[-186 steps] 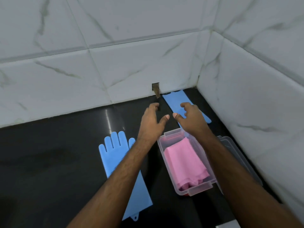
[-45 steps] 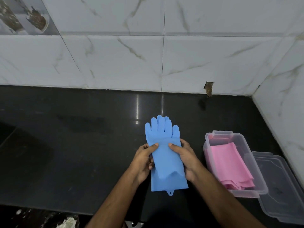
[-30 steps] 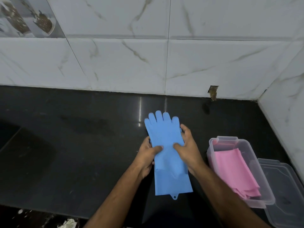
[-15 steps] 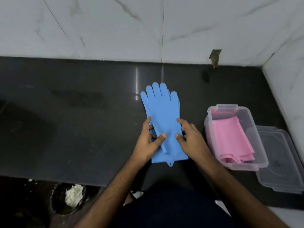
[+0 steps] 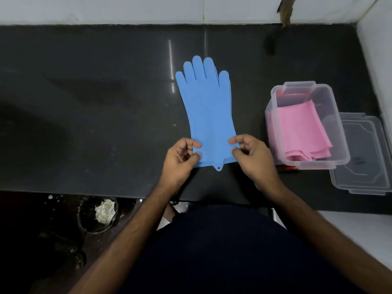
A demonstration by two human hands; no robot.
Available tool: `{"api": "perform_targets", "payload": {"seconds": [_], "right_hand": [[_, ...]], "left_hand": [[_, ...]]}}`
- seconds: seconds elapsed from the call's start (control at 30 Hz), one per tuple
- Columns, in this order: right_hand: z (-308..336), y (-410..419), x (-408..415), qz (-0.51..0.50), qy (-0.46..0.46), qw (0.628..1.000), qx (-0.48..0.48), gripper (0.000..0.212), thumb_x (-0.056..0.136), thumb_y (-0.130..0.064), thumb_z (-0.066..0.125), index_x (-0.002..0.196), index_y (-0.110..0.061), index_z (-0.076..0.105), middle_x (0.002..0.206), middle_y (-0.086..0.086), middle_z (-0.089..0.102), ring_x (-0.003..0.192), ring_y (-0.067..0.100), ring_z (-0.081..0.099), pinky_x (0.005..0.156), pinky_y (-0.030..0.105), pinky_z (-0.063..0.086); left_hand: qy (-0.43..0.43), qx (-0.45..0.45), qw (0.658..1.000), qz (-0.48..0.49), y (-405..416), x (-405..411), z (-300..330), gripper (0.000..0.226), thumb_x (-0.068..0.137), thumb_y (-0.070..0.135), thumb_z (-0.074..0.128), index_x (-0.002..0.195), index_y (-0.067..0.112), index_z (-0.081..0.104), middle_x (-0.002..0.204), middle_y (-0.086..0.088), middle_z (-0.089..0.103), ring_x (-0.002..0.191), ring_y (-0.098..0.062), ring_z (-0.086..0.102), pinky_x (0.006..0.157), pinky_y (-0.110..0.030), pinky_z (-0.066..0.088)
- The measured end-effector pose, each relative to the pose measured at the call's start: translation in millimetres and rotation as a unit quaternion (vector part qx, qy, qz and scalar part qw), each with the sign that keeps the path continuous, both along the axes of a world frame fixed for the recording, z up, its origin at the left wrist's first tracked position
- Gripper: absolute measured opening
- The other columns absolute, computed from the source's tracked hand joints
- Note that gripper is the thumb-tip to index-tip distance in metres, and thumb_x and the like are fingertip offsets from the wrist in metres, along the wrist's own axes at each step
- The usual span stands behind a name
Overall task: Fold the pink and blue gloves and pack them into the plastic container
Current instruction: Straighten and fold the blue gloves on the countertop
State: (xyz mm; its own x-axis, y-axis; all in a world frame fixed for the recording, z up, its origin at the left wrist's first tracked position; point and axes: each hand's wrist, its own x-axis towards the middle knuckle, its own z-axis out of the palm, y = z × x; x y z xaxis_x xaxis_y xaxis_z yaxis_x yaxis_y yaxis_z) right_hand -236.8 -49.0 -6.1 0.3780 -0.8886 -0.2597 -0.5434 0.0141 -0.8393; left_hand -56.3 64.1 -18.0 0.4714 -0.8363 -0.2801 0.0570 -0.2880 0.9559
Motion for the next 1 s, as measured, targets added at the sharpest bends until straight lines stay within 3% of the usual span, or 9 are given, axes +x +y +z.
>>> {"api": "perform_targets", "payload": {"seconds": [0.07, 0.2, 0.3, 0.4, 0.5, 0.57, 0.77, 0.9, 1.0], "right_hand": [[-1.1, 4.0, -3.3, 0.024, 0.006, 1.000, -0.014, 0.022, 0.090, -0.015, 0.064, 0.102, -0.032, 0.072, 0.076, -0.004, 0.069, 0.065, 0.011, 0.061, 0.063, 0.016, 0.046], [-1.3, 4.1, -8.7, 0.046, 0.000, 0.998, -0.034, 0.021, 0.093, -0.012, 0.065, 0.107, -0.026, 0.072, 0.068, -0.010, 0.060, 0.062, 0.005, 0.054, 0.064, 0.017, 0.045], [-1.5, 4.3, -9.3, 0.060, 0.001, 0.997, -0.050, 0.020, 0.094, -0.011, 0.064, 0.108, -0.024, 0.072, 0.067, -0.004, 0.059, 0.060, 0.008, 0.052, 0.063, 0.018, 0.045], [-3.0, 4.7, -10.8, 0.067, -0.010, 0.996, -0.052, 0.021, 0.095, -0.011, 0.064, 0.109, -0.023, 0.072, 0.075, 0.005, 0.065, 0.071, 0.022, 0.061, 0.072, 0.032, 0.052], [-4.1, 5.6, -12.9, 0.074, -0.018, 0.995, -0.061, 0.021, 0.095, -0.011, 0.063, 0.110, -0.022, 0.071, 0.073, 0.003, 0.063, 0.072, 0.028, 0.060, 0.075, 0.039, 0.053], [-4.2, 5.6, -13.9, 0.078, -0.019, 0.995, -0.063, 0.021, 0.095, -0.010, 0.063, 0.110, -0.022, 0.071, 0.071, -0.001, 0.061, 0.070, 0.028, 0.058, 0.073, 0.038, 0.052], [-8.0, 3.9, -17.9, 0.084, -0.025, 0.994, -0.064, 0.020, 0.095, -0.010, 0.063, 0.108, -0.023, 0.071, 0.060, -0.016, 0.049, 0.057, 0.008, 0.044, 0.064, 0.028, 0.045], [-4.4, 6.5, -17.9, 0.104, -0.019, 0.990, -0.090, 0.020, 0.095, -0.008, 0.063, 0.110, -0.018, 0.072, 0.086, -0.014, 0.066, 0.069, 0.010, 0.057, 0.069, 0.027, 0.047], [-3.4, 9.8, -18.9, 0.146, 0.009, 0.979, -0.145, 0.020, 0.095, -0.006, 0.065, 0.112, -0.015, 0.072, 0.096, -0.018, 0.057, 0.085, 0.000, 0.055, 0.079, 0.015, 0.042]], "left_hand": [[-0.005, -0.003, 1.000, -0.019, 2.2, 4.4, 1.5, 0.022, 0.094, -0.012, 0.062, 0.101, 0.009, 0.066, 0.076, 0.006, 0.062, 0.073, -0.009, 0.055, 0.071, -0.022, 0.047], [-0.033, 0.013, 0.999, -0.041, 3.0, 8.9, 2.6, 0.019, 0.094, -0.007, 0.066, 0.105, 0.008, 0.069, 0.085, -0.010, 0.059, 0.079, -0.025, 0.054, 0.076, -0.038, 0.048], [-0.066, 0.026, 0.996, -0.051, 5.2, 8.7, 1.2, 0.019, 0.094, -0.003, 0.068, 0.106, 0.011, 0.071, 0.080, -0.005, 0.051, 0.073, -0.020, 0.047, 0.073, -0.034, 0.045], [-0.098, 0.030, 0.993, -0.056, 8.1, 8.2, 0.4, 0.019, 0.094, -0.001, 0.068, 0.106, 0.013, 0.072, 0.085, -0.009, 0.052, 0.073, -0.019, 0.048, 0.073, -0.033, 0.044], [-0.171, 0.025, 0.982, -0.072, 10.1, 5.8, 1.9, 0.021, 0.092, 0.001, 0.071, 0.103, 0.019, 0.076, 0.094, -0.002, 0.057, 0.074, -0.006, 0.053, 0.075, -0.021, 0.047], [-0.194, 0.018, 0.977, -0.084, 11.4, 5.7, 2.5, 0.019, 0.091, 0.004, 0.074, 0.103, 0.018, 0.078, 0.099, -0.003, 0.058, 0.076, -0.007, 0.056, 0.078, -0.019, 0.051], [-0.208, 0.006, 0.974, -0.087, 16.2, 6.3, -0.4, 0.019, 0.091, 0.010, 0.078, 0.110, 0.014, 0.079, 0.101, 0.002, 0.060, 0.079, -0.005, 0.058, 0.082, -0.019, 0.051], [-0.270, 0.005, 0.957, -0.106, 20.2, 4.7, -3.8, 0.030, 0.087, 0.010, 0.082, 0.117, 0.013, 0.078, 0.104, 0.003, 0.056, 0.090, -0.009, 0.060, 0.086, -0.013, 0.048], [-0.299, -0.001, 0.949, -0.101, 27.2, 1.6, -6.5, 0.036, 0.084, 0.009, 0.085, 0.119, 0.014, 0.077, 0.103, 0.005, 0.053, 0.094, -0.005, 0.056, 0.085, -0.010, 0.046]]}}
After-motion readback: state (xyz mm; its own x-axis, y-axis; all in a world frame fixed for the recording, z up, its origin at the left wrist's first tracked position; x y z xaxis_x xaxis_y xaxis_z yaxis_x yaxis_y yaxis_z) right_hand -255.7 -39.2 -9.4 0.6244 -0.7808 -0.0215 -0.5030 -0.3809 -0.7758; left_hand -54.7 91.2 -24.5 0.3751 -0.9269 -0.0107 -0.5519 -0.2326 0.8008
